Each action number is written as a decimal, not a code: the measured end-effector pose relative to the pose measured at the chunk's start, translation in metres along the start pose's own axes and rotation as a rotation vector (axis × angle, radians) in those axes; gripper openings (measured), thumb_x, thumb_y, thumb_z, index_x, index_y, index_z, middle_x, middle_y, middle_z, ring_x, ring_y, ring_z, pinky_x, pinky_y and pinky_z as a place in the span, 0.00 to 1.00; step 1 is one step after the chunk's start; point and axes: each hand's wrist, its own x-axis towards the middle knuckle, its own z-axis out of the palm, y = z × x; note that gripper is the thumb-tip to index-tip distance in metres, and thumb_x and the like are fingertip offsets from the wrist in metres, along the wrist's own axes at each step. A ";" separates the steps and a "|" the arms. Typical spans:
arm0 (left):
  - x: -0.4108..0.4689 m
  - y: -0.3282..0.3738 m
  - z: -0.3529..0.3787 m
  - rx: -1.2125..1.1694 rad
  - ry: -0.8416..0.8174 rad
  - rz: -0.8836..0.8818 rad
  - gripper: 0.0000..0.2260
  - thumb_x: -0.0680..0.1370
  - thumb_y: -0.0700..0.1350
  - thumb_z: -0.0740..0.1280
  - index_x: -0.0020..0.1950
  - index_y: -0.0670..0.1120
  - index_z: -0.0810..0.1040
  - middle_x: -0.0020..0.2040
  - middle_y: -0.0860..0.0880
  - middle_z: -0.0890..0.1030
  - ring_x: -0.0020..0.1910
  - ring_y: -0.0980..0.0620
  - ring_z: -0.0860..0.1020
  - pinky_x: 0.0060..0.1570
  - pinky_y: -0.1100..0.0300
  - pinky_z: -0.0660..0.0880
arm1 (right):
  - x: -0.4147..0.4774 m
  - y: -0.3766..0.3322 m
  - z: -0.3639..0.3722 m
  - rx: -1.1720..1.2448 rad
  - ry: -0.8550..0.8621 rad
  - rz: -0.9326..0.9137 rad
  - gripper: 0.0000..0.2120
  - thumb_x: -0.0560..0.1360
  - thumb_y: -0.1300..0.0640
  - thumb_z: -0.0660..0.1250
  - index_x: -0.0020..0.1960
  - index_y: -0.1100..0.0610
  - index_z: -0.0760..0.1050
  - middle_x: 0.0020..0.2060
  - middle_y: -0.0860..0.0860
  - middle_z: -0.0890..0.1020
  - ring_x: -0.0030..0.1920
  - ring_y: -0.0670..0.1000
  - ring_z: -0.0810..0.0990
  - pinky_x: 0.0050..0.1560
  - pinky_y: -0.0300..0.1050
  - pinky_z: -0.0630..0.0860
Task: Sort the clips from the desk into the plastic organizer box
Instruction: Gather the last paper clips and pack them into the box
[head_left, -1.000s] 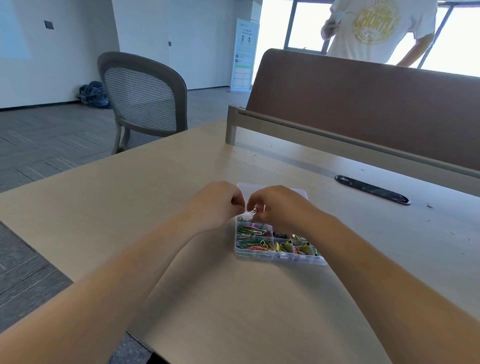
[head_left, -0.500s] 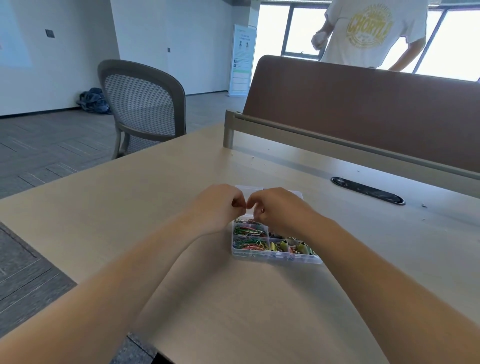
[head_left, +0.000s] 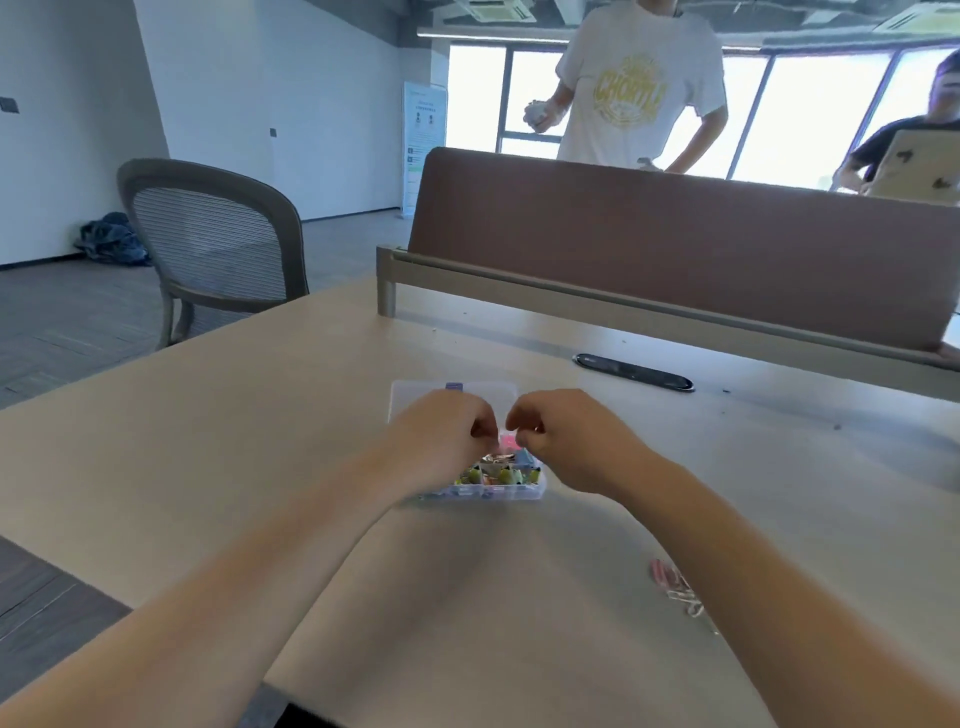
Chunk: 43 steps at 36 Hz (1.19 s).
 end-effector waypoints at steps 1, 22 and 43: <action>0.000 0.010 0.004 0.000 -0.008 0.014 0.06 0.77 0.46 0.65 0.49 0.49 0.82 0.46 0.51 0.82 0.44 0.52 0.79 0.43 0.60 0.74 | -0.010 0.007 -0.005 -0.008 0.002 0.016 0.11 0.80 0.58 0.61 0.59 0.51 0.78 0.54 0.48 0.81 0.48 0.47 0.75 0.52 0.40 0.72; -0.002 0.157 0.106 0.192 -0.307 0.120 0.13 0.78 0.39 0.63 0.61 0.44 0.78 0.58 0.42 0.77 0.55 0.43 0.77 0.53 0.56 0.74 | -0.156 0.135 -0.016 -0.094 -0.170 0.422 0.19 0.74 0.68 0.57 0.30 0.50 0.64 0.31 0.47 0.67 0.43 0.56 0.69 0.43 0.40 0.66; -0.019 0.167 0.102 0.014 -0.321 0.134 0.17 0.75 0.54 0.70 0.61 0.48 0.75 0.58 0.47 0.74 0.50 0.52 0.73 0.47 0.61 0.68 | -0.204 0.146 -0.029 -0.043 -0.205 0.307 0.22 0.73 0.50 0.71 0.62 0.61 0.77 0.59 0.56 0.77 0.58 0.58 0.77 0.60 0.51 0.73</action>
